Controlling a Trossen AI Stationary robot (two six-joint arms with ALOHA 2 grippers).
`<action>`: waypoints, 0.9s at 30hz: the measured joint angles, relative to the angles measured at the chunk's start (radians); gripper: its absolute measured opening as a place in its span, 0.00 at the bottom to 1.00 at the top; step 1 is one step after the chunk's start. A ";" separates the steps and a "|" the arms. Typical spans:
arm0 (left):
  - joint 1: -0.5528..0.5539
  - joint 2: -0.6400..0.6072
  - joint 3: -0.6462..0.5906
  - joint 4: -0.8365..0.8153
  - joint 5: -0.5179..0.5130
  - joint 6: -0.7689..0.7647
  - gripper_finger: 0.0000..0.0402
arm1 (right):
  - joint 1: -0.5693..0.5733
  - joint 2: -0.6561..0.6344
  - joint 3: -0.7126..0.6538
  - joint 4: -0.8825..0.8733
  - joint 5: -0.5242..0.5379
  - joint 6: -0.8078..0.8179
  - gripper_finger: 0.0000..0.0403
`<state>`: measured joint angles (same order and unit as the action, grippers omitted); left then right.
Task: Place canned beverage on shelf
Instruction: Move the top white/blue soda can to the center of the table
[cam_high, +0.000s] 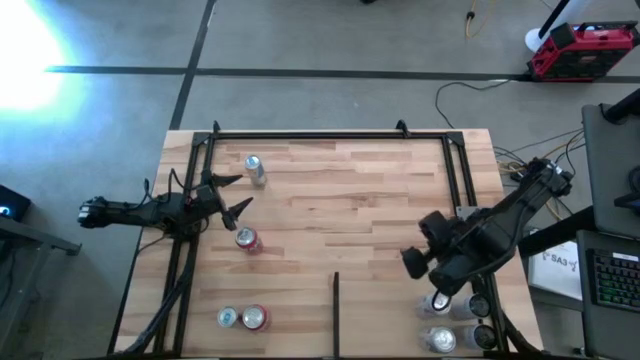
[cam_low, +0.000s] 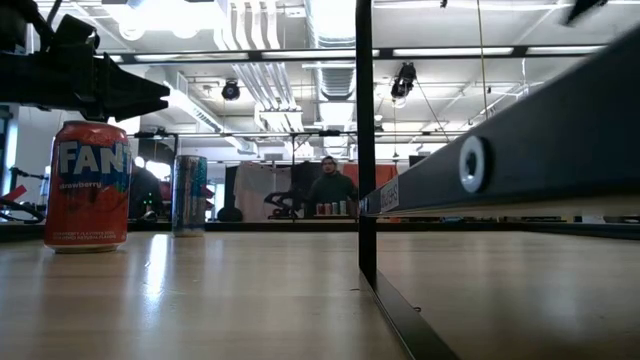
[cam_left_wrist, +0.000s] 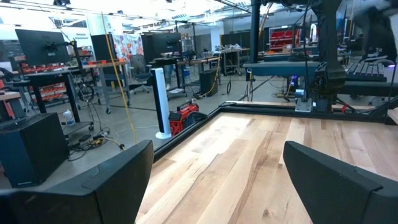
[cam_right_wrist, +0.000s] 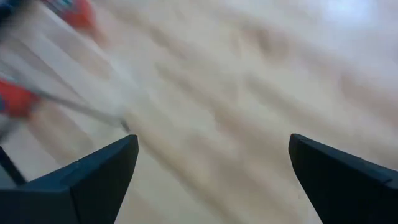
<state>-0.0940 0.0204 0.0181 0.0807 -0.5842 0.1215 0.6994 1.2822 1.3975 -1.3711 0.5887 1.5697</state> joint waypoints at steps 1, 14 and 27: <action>0.000 0.000 0.000 0.000 0.000 0.000 0.85 | 0.000 0.000 0.000 0.032 0.076 -0.078 0.99; 0.000 0.000 0.000 0.000 0.000 0.000 0.85 | -0.003 -0.067 0.000 0.317 0.532 -0.814 0.99; 0.000 0.000 0.000 0.000 0.000 0.000 0.85 | -0.287 -0.307 -0.342 0.752 0.434 -0.764 0.99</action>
<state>-0.0940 0.0204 0.0181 0.0804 -0.5840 0.1215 0.4124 0.9754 1.0558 -0.6190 1.0228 0.8059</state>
